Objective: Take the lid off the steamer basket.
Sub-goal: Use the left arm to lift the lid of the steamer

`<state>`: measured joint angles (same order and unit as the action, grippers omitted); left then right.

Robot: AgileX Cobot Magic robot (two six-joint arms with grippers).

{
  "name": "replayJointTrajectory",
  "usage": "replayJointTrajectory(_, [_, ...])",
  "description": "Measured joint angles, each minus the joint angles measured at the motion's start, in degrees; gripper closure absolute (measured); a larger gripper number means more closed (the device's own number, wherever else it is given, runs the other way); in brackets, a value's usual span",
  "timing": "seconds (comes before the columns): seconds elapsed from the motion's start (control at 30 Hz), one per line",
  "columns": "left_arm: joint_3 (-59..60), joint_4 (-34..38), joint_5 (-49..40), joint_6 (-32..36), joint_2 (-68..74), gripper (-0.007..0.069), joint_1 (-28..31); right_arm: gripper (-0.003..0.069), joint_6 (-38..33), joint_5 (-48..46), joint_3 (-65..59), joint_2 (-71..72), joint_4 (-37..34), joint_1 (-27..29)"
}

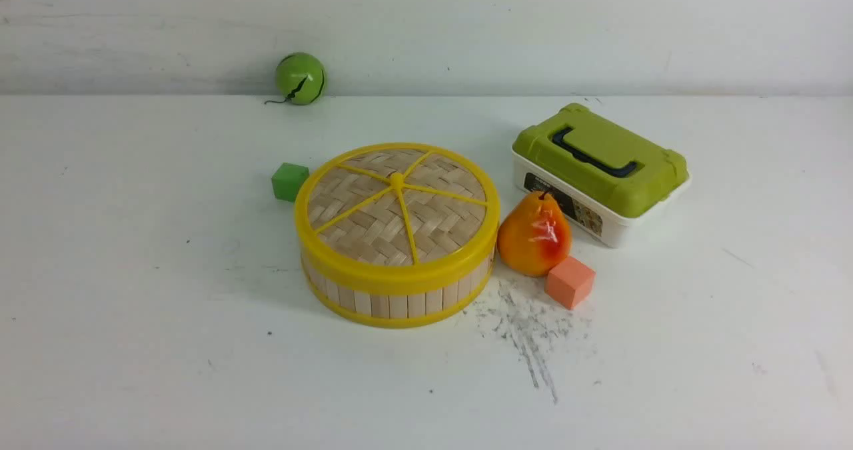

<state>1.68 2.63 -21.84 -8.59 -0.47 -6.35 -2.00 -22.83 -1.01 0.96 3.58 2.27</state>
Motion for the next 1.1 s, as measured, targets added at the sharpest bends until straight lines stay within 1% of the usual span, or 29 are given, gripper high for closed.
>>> replayJointTrajectory(1.1, [0.0,-0.2,0.9,0.0,0.0,0.0626,0.0,0.0419,0.0,0.0,0.0,0.0,0.0,0.0])
